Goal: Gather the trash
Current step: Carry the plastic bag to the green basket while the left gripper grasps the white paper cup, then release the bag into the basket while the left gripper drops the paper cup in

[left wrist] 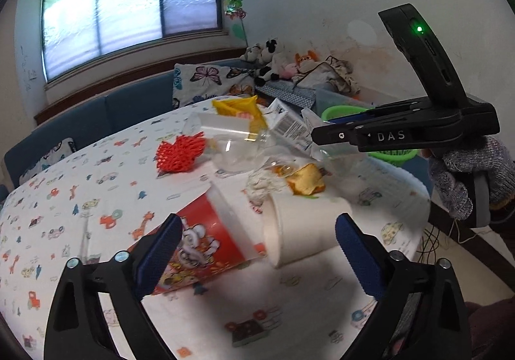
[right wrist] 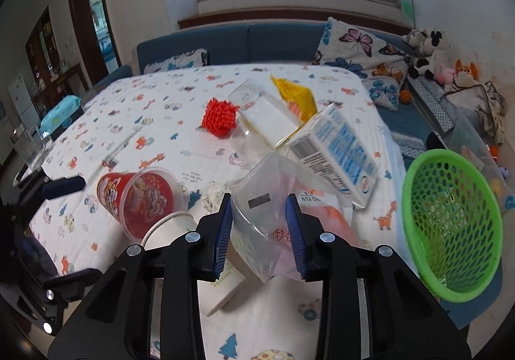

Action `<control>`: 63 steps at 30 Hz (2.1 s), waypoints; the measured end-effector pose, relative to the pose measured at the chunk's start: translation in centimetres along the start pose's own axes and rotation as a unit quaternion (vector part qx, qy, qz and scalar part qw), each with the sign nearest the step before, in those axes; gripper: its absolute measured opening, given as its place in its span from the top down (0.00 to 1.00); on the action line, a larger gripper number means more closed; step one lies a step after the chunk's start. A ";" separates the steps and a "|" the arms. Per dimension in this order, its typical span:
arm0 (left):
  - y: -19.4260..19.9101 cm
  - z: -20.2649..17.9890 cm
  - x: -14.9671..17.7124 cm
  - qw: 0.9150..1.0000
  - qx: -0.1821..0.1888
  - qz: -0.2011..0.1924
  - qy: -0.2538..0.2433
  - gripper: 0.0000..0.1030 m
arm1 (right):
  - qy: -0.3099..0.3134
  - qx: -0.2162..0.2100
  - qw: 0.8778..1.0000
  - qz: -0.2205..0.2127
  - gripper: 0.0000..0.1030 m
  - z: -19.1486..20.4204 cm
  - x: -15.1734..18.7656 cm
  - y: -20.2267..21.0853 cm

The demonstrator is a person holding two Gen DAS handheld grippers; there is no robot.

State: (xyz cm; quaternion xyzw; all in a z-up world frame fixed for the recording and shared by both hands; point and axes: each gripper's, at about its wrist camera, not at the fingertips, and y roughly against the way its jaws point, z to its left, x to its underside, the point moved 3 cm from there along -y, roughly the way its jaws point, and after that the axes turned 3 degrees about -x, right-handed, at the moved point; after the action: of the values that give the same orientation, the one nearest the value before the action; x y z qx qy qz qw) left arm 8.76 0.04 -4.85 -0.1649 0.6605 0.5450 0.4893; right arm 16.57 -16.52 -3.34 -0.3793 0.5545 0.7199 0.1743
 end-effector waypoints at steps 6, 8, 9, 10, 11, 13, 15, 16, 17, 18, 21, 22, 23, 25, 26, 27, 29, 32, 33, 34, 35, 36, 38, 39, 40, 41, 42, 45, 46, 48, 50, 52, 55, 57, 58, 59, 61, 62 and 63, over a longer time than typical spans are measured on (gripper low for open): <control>-1.6 -1.5 -0.4 0.999 0.022 0.021 -0.010 0.24 | -0.008 -0.001 1.000 -0.025 0.68 -0.9 -0.3 2.2; -2.4 -2.0 -0.6 0.999 0.037 0.036 -0.011 0.30 | -0.010 -0.002 0.999 -0.032 0.68 -1.2 -0.5 2.8; -2.9 -2.2 -0.7 0.998 0.043 0.042 -0.009 0.31 | -0.011 0.000 0.999 -0.036 0.68 -1.3 -0.6 3.2; -3.2 -2.2 -0.7 0.998 0.046 0.045 -0.008 0.31 | -0.012 0.001 0.999 -0.039 0.68 -1.5 -0.7 3.5; -3.5 -2.2 -0.8 0.998 0.048 0.049 -0.007 0.32 | -0.013 0.002 0.999 -0.042 0.68 -1.7 -0.7 3.7; -4.4 -2.3 -0.8 0.997 0.053 0.063 -0.002 0.35 | -0.016 0.004 0.999 -0.046 0.68 -2.0 -0.7 4.2; -4.9 -2.6 -0.8 0.996 0.058 0.074 0.001 0.36 | -0.019 0.007 0.999 -0.049 0.68 -2.4 -0.6 4.5; -5.4 -2.6 -0.8 0.995 0.060 0.081 0.001 0.37 | -0.019 0.008 0.999 -0.050 0.68 -2.5 -0.5 4.6; -5.6 -2.8 -0.7 0.994 0.062 0.086 0.001 0.37 | -0.020 0.009 0.998 -0.051 0.68 -2.7 -0.3 4.7; -5.8 -2.9 -0.7 0.994 0.065 0.091 0.000 0.37 | -0.021 0.010 0.998 -0.051 0.68 -2.9 -0.2 4.8; -6.0 -3.5 -0.4 0.992 0.079 0.101 0.002 0.42 | -0.022 0.011 0.998 -0.051 0.68 -3.3 0.0 5.1; -6.0 -3.7 -0.3 0.991 0.083 0.104 0.001 0.45 | -0.022 0.012 0.998 -0.051 0.68 -3.3 0.1 5.1; -5.9 -3.9 -0.2 0.991 0.085 0.104 0.002 0.47 | -0.022 0.011 0.998 -0.052 0.68 -3.4 0.2 5.2; -6.1 -4.1 0.0 0.989 0.094 0.109 0.011 0.57 | -0.026 0.011 0.998 -0.052 0.68 -3.9 0.4 5.5; -6.1 -4.2 0.1 0.989 0.099 0.111 0.015 0.59 | -0.026 0.014 0.998 -0.052 0.68 -4.2 0.5 5.6; -6.1 -4.2 0.2 0.988 0.103 0.111 0.018 0.62 | -0.029 0.018 0.998 -0.054 0.68 -4.5 0.6 5.8; -5.8 -4.4 0.2 0.988 0.111 0.106 0.026 0.69 | -0.036 0.020 0.998 -0.055 0.68 -5.2 0.7 6.1; -5.4 -4.8 -0.1 0.985 0.136 0.096 0.041 0.84 | -0.048 0.025 0.997 -0.056 0.68 -6.4 1.1 6.7; -5.3 -4.9 -0.2 0.985 0.141 0.094 0.043 0.95 | -0.054 0.028 0.996 -0.058 0.68 -7.0 1.2 7.0; -5.3 -5.1 -0.2 0.985 0.140 0.095 0.044 0.96 | -0.059 0.031 0.996 -0.059 0.68 -7.5 1.3 7.1; -5.3 -5.2 -0.2 0.985 0.138 0.095 0.043 0.97 | -0.063 0.033 0.996 -0.059 0.68 -7.9 1.4 7.3; -5.3 -5.4 -0.3 0.985 0.140 0.095 0.044 0.97 | -0.067 0.036 0.995 -0.061 0.68 -8.5 1.5 7.5; -5.1 -5.7 -0.5 0.985 0.138 0.092 0.044 0.97 | -0.074 0.042 0.994 -0.062 0.68 -9.3 1.8 7.9; -5.0 -5.8 -0.6 0.985 0.140 0.090 0.044 0.97 | -0.079 0.046 0.994 -0.063 0.68 -9.9 1.9 8.1; -4.8 -5.9 -0.9 0.985 0.143 0.087 0.045 0.97 | -0.081 0.049 0.993 -0.064 0.68 -10.3 2.0 8.3; -4.6 -6.0 -1.2 0.985 0.144 0.083 0.045 0.97 | -0.084 0.053 0.993 -0.066 0.68 -10.8 2.0 8.4; -4.4 -6.1 -1.5 0.985 0.145 0.078 0.044 0.97 | -0.086 0.056 0.992 -0.068 0.68 -11.3 2.0 8.6; -3.9 -6.4 -2.9 0.986 0.150 0.061 0.041 0.97 | -0.097 0.065 0.991 -0.071 0.68 -12.9 2.0 8.8; -3.8 -6.5 -3.3 0.986 0.151 0.056 0.040 0.97 | -0.102 0.068 0.990 -0.069 0.68 -13.6 2.0 8.7; -3.7 -6.7 -4.5 0.986 0.153 0.044 0.040 0.97 | -0.113 0.073 0.989 -0.064 0.68 -15.0 2.0 8.3; -3.9 -6.9 -5.5 0.986 0.157 0.036 0.040 0.97 | -0.123 0.077 0.988 -0.057 0.68 -16.4 2.3 7.7; -4.4 -7.4 -6.5 0.986 0.160 0.030 0.038 0.97 | -0.127 0.090 0.987 -0.049 0.68 -17.8 2.6 7.0; -5.2 -8.3 -7.8 0.985 0.167 0.026 0.035 0.97 | -0.141 0.094 0.985 -0.037 0.66 -19.6 3.1 6.2; -5.8 -8.9 -8.5 0.985 0.170 0.025 0.031 0.97 | -0.146 0.100 0.984 -0.034 0.66 -20.6 3.3 5.6; -6.3 -9.3 -9.0 0.984 0.173 0.026 0.030 0.97 | -0.147 0.103 0.983 -0.032 0.66 -21.1 3.4 5.3; -6.8 -9.7 -9.4 0.984 0.176 0.028 0.029 0.97 | -0.148 0.104 0.983 -0.030 0.65 -21.5 3.5 5.0; -7.7 -10.3 -10.2 0.983 0.178 0.030 0.026 0.97 | -0.154 0.102 0.982 -0.030 0.62 -22.4 3.6 4.5; -8.2 -10.7 -10.6 0.983 0.177 0.032 0.024 0.97 | -0.158 0.099 0.982 -0.030 0.60 -22.8 3.7 4.3; -8.5 -11.0 -10.9 0.983 0.177 0.033 0.022 0.97 | -0.161 0.099 0.982 -0.031 0.56 -23.1 3.8 4.2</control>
State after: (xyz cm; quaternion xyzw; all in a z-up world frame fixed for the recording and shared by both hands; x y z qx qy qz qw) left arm 15.16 -16.09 -1.38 -0.0660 0.7625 0.4314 0.4776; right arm 19.49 -40.02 -5.60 -0.2566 0.5756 0.7075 0.3197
